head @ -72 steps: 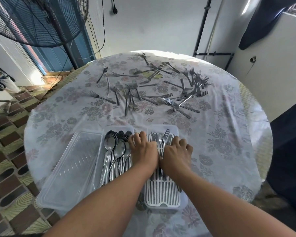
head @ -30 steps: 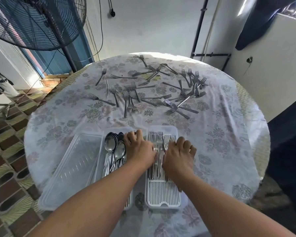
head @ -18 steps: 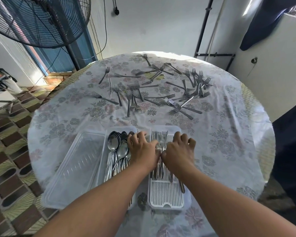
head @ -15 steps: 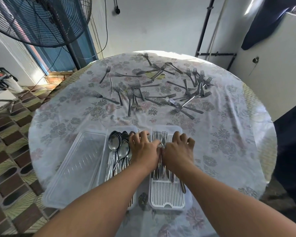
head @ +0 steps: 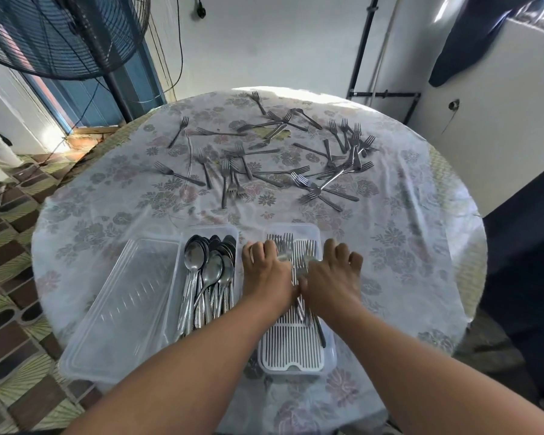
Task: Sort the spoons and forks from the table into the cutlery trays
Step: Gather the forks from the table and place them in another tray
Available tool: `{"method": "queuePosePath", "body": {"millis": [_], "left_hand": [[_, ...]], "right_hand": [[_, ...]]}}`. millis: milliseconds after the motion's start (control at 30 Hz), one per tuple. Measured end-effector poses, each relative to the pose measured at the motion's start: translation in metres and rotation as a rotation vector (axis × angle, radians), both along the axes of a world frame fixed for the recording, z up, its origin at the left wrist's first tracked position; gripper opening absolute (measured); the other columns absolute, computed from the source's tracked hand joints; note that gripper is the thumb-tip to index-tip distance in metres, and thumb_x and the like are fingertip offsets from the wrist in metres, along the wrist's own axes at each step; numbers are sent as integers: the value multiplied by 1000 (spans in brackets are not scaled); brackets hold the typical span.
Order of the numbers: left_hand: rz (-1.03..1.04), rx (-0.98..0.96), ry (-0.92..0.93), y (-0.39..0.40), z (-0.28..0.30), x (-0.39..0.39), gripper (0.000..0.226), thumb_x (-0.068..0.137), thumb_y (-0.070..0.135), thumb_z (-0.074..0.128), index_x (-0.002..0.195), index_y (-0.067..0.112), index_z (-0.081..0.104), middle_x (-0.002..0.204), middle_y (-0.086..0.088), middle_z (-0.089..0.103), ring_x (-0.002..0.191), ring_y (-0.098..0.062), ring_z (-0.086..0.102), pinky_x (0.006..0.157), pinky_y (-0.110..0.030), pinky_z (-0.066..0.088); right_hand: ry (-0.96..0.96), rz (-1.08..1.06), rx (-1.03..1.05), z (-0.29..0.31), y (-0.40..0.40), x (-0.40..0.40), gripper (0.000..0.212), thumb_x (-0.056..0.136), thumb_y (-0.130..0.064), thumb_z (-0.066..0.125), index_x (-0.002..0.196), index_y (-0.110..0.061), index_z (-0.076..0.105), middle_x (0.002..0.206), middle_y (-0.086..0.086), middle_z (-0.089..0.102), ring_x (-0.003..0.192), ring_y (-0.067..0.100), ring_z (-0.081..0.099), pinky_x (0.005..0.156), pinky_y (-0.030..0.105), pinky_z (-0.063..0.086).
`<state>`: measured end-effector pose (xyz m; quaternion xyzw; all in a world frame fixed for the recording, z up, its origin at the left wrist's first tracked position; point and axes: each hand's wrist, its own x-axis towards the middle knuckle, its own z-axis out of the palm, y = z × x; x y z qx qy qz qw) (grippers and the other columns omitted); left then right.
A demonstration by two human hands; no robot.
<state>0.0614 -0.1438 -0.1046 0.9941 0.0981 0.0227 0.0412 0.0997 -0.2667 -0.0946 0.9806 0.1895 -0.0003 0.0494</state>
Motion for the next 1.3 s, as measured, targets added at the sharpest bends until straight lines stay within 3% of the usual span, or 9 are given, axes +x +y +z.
{"method": "queuePosePath", "body": {"millis": [267, 400, 533, 600, 733, 833, 1067, 1200, 1300], "left_hand": [[83, -59, -15, 0, 3, 3, 25, 87, 54, 70, 101, 34, 72, 126, -1, 43, 121, -29, 32, 116, -52, 14], [87, -88, -117, 9, 3, -2, 22, 93, 53, 62, 104, 35, 70, 124, -1, 45, 117, -26, 30, 113, -49, 17], [27, -98, -81, 15, 6, -5, 15, 96, 43, 63, 109, 41, 70, 138, 0, 40, 126, -27, 24, 116, -51, 15], [-11, -78, -17, 20, 7, -8, 23, 96, 46, 60, 118, 44, 66, 148, -2, 33, 136, -33, 19, 119, -56, 11], [-74, 2, 69, 25, 8, -11, 54, 94, 74, 39, 136, 47, 56, 153, -6, 24, 142, -37, 15, 120, -56, -7], [-72, 15, 48, 21, 12, -6, 56, 88, 78, 49, 137, 50, 52, 155, -6, 23, 143, -35, 13, 120, -55, -8], [-133, 91, 209, 25, 15, 12, 47, 89, 63, 60, 134, 52, 55, 163, -4, 7, 147, -39, 1, 117, -60, -17], [-84, 90, 158, 36, 18, 9, 59, 81, 81, 54, 132, 51, 56, 161, -8, 14, 149, -39, 3, 118, -60, -19], [-90, 107, 258, 35, 19, 8, 72, 79, 84, 55, 145, 58, 40, 166, -10, -1, 150, -43, -6, 115, -61, -24]], "right_hand": [[119, -105, 110, 2, 4, 4, 24, 94, -43, 52, 85, -24, 64, 120, 5, 36, 112, 29, 31, 92, 45, 26], [43, -74, 154, 7, 12, 9, 30, 90, -42, 49, 92, -21, 70, 118, 6, 38, 111, 29, 32, 90, 45, 26], [23, 8, 86, 6, 27, 21, 30, 95, -46, 52, 101, -24, 71, 129, 7, 40, 118, 31, 33, 91, 47, 26], [65, 44, 101, 1, 28, 23, 33, 98, -50, 48, 102, -28, 72, 128, 5, 39, 119, 30, 33, 94, 47, 26], [46, 49, 176, -8, 15, 16, 32, 96, -51, 47, 113, -35, 69, 130, 4, 36, 121, 30, 30, 97, 46, 22], [-10, 26, 145, -8, 4, 16, 34, 95, -50, 50, 122, -33, 62, 132, 6, 32, 122, 31, 28, 99, 45, 21], [124, -59, 23, -8, 4, 22, 41, 91, -40, 51, 130, -30, 57, 133, 11, 24, 124, 36, 22, 106, 52, 20], [151, -56, 2, -7, 8, 24, 51, 89, -41, 58, 137, -26, 52, 138, 12, 20, 131, 38, 18, 111, 55, 14], [127, -20, 25, -7, 9, 25, 46, 90, -39, 55, 135, -30, 54, 142, 12, 19, 133, 39, 17, 113, 56, 11]]}}
